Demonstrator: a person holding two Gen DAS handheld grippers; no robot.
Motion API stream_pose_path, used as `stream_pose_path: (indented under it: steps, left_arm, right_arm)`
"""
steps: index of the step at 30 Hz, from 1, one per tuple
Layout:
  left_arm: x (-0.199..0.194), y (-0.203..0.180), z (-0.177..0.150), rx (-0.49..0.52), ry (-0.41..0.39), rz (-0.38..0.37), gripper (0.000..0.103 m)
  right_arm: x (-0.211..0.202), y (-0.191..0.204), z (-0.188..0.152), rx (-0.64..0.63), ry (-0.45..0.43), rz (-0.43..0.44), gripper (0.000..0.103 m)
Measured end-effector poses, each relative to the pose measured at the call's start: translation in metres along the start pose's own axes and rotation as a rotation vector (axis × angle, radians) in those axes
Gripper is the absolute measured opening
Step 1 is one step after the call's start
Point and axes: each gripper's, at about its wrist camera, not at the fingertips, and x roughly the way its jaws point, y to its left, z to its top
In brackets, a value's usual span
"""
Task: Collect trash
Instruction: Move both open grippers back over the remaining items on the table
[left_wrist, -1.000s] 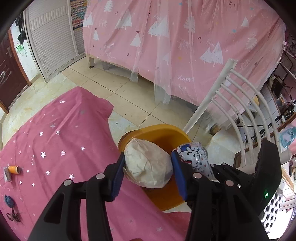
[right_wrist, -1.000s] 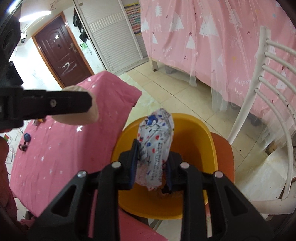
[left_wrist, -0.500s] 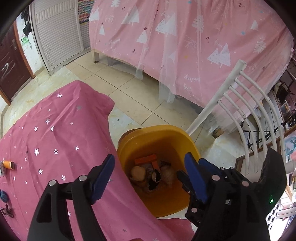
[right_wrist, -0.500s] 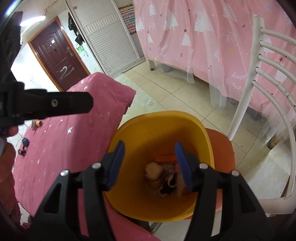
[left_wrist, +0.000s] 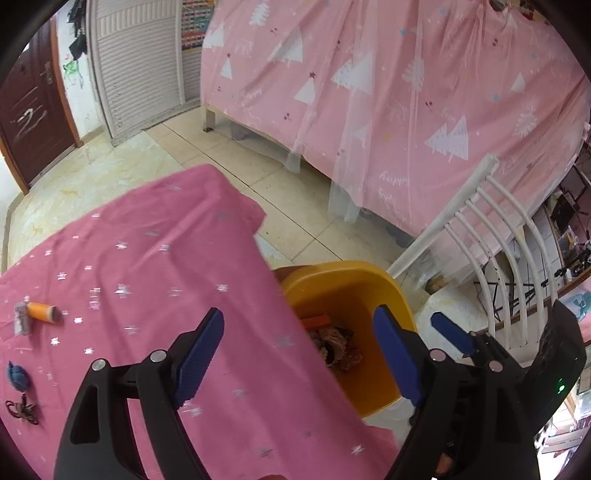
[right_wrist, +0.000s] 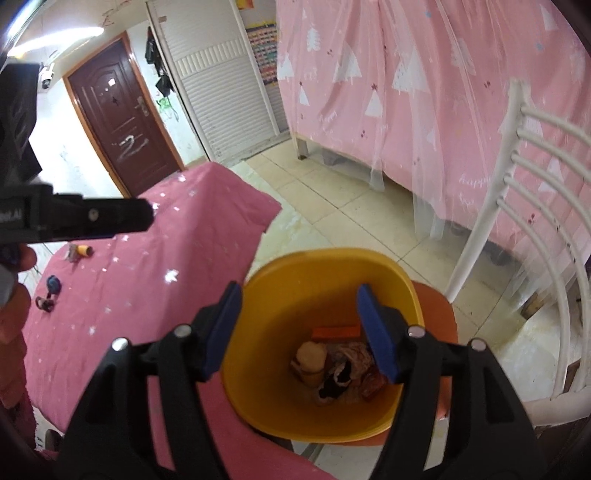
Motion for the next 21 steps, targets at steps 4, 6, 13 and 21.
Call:
stream_pose_path:
  steps: [4, 6, 13, 21]
  left_arm:
    - [-0.022, 0.019, -0.001, 0.003, -0.034, 0.023, 0.077]
    - [-0.034, 0.032, -0.004, 0.001, -0.049, 0.033, 0.078]
    - [-0.071, 0.087, -0.006, -0.023, -0.095, 0.098, 0.078]
    - [-0.095, 0.153, -0.013, -0.056, -0.106, 0.16, 0.078]
  right_arm:
    - [-0.002, 0.022, 0.009, -0.034, -0.005, 0.003, 0.066]
    - [-0.001, 0.039, 0.013, -0.065, -0.006, 0.009, 0.066]
    - [0.003, 0.095, 0.03, -0.152, -0.009, 0.05, 0.066]
    - [0.017, 0.157, 0.035, -0.251, 0.02, 0.106, 0.066]
